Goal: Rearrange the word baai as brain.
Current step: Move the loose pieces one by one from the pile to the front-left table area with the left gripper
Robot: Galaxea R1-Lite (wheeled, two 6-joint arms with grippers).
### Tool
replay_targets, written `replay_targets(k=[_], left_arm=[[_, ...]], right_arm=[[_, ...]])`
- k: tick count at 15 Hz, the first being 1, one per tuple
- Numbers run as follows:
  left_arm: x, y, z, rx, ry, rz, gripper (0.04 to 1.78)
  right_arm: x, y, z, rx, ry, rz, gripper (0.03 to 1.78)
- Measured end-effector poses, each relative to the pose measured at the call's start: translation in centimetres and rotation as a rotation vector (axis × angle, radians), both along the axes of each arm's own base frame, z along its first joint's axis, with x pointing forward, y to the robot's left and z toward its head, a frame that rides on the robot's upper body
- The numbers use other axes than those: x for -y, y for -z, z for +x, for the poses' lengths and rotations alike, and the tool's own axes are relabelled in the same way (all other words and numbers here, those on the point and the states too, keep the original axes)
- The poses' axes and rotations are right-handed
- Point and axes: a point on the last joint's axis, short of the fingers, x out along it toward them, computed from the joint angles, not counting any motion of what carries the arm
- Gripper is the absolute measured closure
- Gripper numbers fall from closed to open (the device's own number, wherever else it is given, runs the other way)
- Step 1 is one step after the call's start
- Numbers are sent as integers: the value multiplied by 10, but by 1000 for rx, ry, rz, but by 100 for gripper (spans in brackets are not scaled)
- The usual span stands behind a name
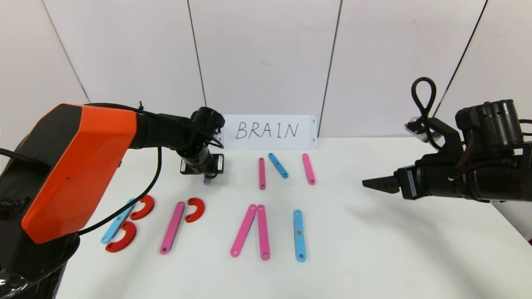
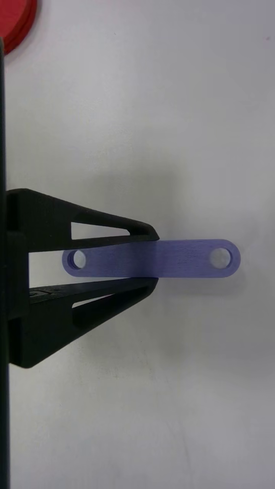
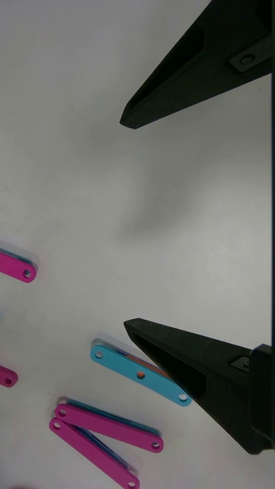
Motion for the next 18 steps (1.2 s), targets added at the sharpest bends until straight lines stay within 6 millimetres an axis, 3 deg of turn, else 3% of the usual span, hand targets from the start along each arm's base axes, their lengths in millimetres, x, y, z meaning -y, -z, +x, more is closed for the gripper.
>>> replay_targets(k=[3,7,13,18], left_arm=[[8,-20,-23,30,-71,-25,155],[9,-30,-61,23,-167,-48,155],[10,-26,-115,-25,-261,-70,155],[10,-19,-144,-64,-304,-98,155]], right_arm=[[0,0,0,0,0,0,7],[0,0,0,-1,0,0,7],[0,0,0,-1,-1,0,7],[-1,1,1,-5,-2,-1,7]])
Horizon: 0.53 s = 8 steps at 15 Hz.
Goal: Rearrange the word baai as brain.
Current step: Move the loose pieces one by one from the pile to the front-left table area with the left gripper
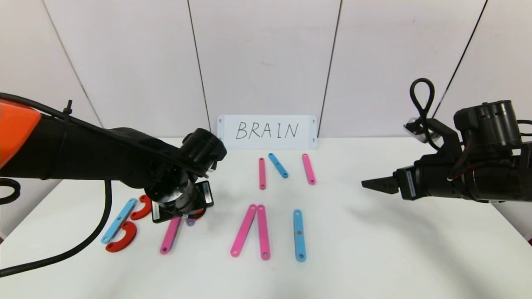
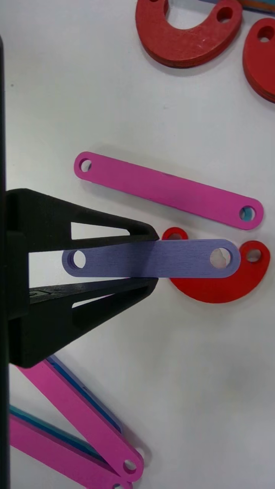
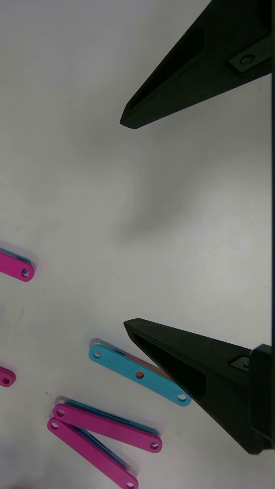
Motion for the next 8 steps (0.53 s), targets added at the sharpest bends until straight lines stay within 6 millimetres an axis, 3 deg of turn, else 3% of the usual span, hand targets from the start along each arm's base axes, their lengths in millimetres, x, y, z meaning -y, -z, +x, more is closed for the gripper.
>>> replay_targets(k=[8], left_arm=[[5,2,-13,-8,-46,-44,155]], right_arm=[[0,2,1,-6,0,-1,7]])
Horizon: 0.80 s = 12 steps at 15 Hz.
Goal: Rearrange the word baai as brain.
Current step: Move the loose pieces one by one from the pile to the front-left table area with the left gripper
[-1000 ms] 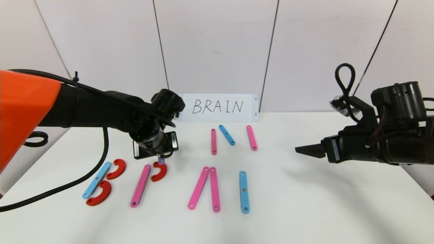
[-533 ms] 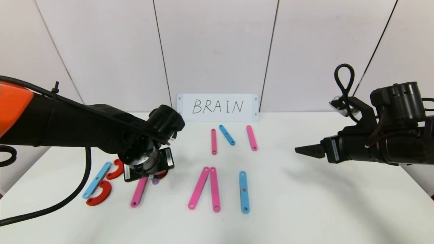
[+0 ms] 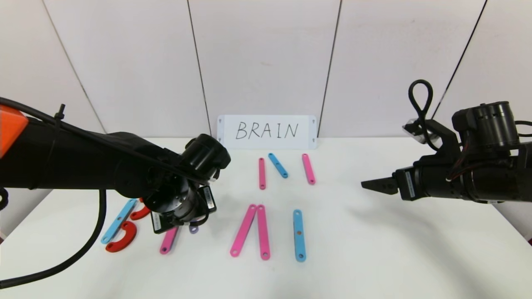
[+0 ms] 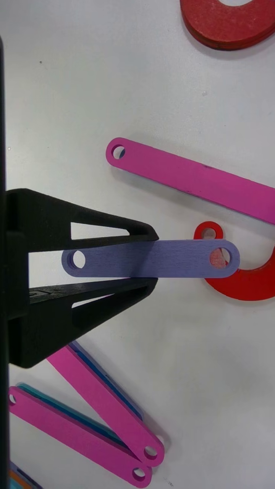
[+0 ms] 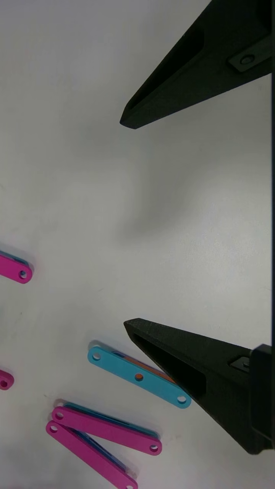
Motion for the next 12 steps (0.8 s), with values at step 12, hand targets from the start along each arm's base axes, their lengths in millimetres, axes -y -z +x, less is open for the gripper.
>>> replay_targets(k=[12], left_arm=[[10,25,-3,-44,-99,-6,155]], right_arm=[[0,0,0,-1,0,0,7]])
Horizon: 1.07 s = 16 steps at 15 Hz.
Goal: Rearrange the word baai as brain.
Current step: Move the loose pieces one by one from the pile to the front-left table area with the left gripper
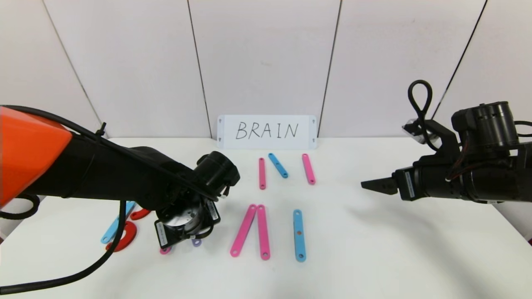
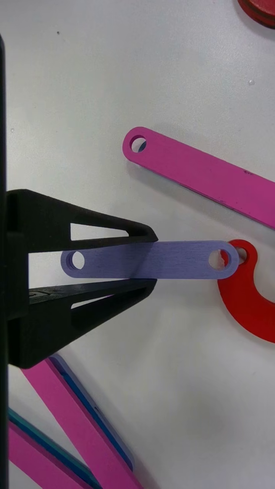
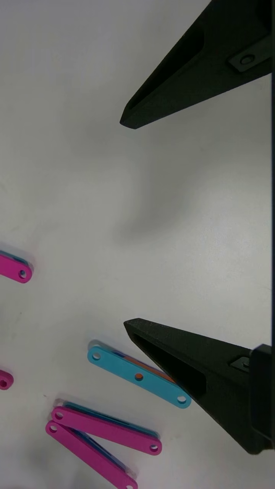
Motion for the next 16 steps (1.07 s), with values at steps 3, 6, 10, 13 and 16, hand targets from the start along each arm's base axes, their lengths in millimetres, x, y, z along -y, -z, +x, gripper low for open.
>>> replay_targets(k=[3,6,10,13,16], left_arm=[[1,4,-3,-1,-11,19,155],[0,7,-6,-5,-29,23,155],[0,10,-7,-12,-33,27,155],[2,11,-8,-13,-38,25,155],[3,13,-8,-16,-37,32,154]], right_arm=[[0,0,0,0,0,0,7],[0,0,0,1,0,0,7],[0,0,0,1,0,0,7],[0,0,0,1,0,0,7],[0,0,0,1,0,1,7]])
